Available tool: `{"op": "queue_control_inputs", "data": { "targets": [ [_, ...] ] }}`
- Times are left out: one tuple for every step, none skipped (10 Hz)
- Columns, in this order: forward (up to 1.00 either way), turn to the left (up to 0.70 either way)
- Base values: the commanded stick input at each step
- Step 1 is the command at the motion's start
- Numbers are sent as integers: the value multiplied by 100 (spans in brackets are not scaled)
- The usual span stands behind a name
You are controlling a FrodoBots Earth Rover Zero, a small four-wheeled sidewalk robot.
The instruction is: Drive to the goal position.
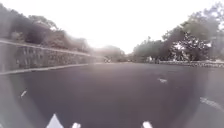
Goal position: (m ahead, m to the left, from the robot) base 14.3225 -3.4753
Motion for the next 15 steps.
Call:
{"op": "queue_control_inputs", "data": {
  "targets": [
    [70,0],
    [70,0],
    [70,0],
    [70,0],
    [70,0],
    [70,0],
    [70,0],
    [70,-24],
    [70,-11],
    [70,0],
    [70,0],
    [70,0],
    [70,0],
    [70,0],
    [70,0]
  ]
}}
